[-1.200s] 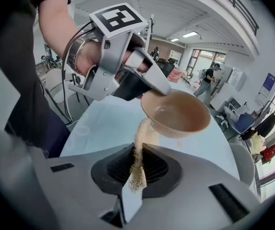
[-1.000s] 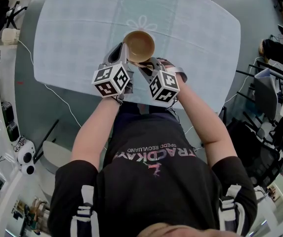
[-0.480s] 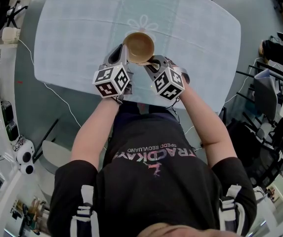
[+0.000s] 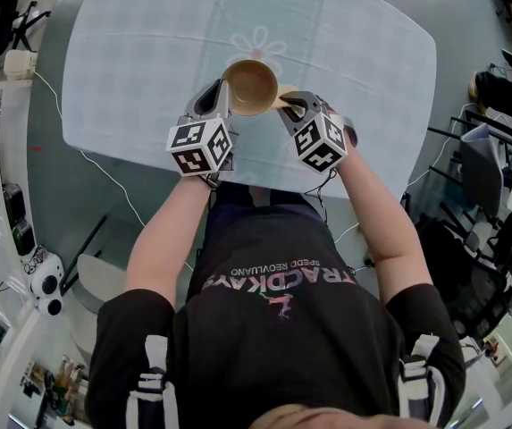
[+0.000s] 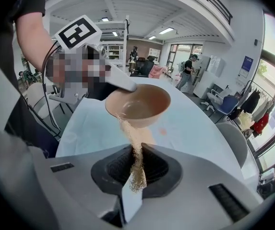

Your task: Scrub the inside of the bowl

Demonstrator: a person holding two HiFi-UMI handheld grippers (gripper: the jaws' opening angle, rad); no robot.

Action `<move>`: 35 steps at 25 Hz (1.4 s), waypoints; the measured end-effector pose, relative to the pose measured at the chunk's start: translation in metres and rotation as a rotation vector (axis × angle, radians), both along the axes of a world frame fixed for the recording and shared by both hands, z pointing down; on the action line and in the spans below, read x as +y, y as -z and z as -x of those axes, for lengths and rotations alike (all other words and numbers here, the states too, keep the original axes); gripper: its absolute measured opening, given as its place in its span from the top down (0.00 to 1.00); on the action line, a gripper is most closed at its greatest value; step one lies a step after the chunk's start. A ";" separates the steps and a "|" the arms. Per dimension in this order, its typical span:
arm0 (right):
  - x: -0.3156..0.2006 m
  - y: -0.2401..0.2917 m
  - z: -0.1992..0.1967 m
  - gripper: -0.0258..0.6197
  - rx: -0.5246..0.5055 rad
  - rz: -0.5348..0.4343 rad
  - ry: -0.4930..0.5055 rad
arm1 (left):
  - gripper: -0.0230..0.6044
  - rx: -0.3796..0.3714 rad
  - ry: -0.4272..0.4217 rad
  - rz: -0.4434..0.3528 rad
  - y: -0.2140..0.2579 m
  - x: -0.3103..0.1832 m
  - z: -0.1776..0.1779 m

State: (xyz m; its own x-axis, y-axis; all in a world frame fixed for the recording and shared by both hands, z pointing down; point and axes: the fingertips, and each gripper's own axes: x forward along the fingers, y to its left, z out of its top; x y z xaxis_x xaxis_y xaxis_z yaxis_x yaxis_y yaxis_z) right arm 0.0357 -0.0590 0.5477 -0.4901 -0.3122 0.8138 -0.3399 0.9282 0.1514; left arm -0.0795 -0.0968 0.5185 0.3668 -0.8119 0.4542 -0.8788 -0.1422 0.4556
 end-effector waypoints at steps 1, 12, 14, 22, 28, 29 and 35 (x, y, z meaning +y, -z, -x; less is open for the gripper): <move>-0.003 0.000 -0.002 0.91 0.004 -0.002 -0.004 | 0.92 -0.002 -0.001 0.002 -0.001 0.001 0.000; -0.027 -0.004 -0.010 0.91 -0.006 -0.027 -0.094 | 0.92 -0.011 0.021 0.042 -0.017 -0.001 0.004; -0.031 -0.005 -0.013 0.91 -0.029 -0.020 -0.140 | 0.92 -0.015 0.024 0.054 -0.022 -0.002 0.005; -0.046 -0.006 -0.017 0.91 -0.104 0.005 -0.247 | 0.92 -0.022 0.028 0.139 -0.055 0.000 0.001; -0.050 0.002 -0.019 0.91 -0.164 0.013 -0.294 | 0.92 -0.042 0.030 0.203 -0.081 -0.001 -0.002; -0.050 0.004 -0.020 0.91 -0.175 0.019 -0.308 | 0.92 -0.042 0.030 0.207 -0.083 -0.002 -0.002; -0.053 0.015 -0.024 0.91 -0.213 0.020 -0.327 | 0.87 -0.046 0.008 0.216 -0.086 -0.005 -0.003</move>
